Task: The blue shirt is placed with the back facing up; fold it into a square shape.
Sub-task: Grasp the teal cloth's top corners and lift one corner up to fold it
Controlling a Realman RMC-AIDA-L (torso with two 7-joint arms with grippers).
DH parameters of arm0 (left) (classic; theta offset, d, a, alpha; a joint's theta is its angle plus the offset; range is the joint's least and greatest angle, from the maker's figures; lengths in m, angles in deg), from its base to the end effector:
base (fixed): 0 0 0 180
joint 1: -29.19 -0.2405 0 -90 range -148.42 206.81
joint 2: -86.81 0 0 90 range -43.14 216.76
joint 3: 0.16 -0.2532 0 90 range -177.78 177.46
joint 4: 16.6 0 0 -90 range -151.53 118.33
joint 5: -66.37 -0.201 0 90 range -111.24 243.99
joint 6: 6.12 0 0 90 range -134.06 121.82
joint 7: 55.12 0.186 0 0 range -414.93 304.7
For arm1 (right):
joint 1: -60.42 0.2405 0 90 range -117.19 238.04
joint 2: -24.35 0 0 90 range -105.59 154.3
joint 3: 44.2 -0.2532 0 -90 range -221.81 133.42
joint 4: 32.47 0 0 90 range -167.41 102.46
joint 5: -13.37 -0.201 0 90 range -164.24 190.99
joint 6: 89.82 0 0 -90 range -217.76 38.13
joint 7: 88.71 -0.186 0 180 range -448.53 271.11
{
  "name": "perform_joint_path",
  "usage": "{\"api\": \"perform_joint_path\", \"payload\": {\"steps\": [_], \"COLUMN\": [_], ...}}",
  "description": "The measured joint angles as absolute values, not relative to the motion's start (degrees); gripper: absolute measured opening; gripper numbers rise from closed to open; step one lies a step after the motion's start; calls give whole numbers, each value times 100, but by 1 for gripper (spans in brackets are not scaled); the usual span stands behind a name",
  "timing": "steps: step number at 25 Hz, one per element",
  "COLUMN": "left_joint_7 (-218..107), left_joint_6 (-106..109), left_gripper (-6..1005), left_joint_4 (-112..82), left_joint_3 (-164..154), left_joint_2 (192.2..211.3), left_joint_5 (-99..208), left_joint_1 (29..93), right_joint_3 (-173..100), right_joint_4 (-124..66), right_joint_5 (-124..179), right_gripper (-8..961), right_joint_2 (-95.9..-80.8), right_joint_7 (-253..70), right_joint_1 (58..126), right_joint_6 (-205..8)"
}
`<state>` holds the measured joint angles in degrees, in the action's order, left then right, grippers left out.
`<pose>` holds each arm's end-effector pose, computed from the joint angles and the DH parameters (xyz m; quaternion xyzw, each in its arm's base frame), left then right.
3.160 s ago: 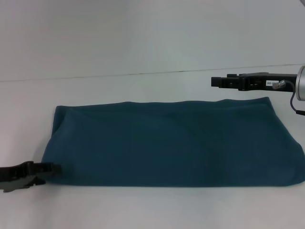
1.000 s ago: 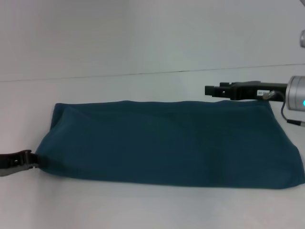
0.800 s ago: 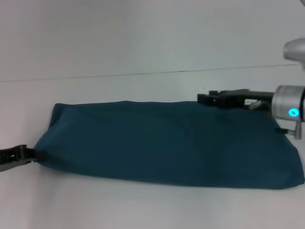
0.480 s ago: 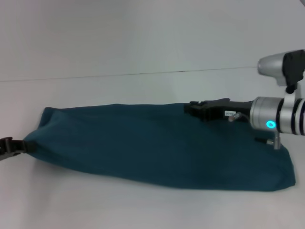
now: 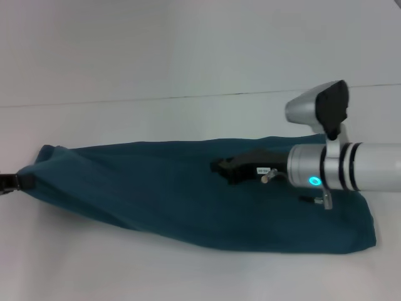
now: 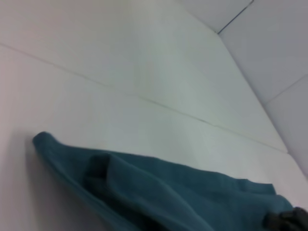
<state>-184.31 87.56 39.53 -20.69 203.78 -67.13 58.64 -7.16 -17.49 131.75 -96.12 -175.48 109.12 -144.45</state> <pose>-0.2969 0.3470 0.0593 -0.7652 -0.5751 -0.2144 0.1941 0.2154 0.4159 -0.1108 -0.9012 0.3444 0.1658 0.2044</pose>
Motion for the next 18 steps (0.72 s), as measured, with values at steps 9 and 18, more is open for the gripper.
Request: {"api": "perform_joint_path", "payload": {"steps": [9, 18], "left_joint_7": [-18408, -18357], "left_joint_6": [9062, 9136], "left_gripper": [20, 21], "left_joint_4": [4112, 4115], "left_joint_3": [-2005, -2002], "left_joint_2": [20332, 20287], "left_joint_5": [-6409, -6224], "left_joint_1": [5881, 5906], "right_joint_3": [-703, -705], "right_joint_4": [-2384, -2906], "right_joint_5": [13167, 13166], "right_gripper": [-1, -2], "right_joint_2": [-9653, -9672], "right_joint_7": [-16915, -16453], "right_joint_1": [11252, 11548], "right_joint_6": [-14087, -13832]}}
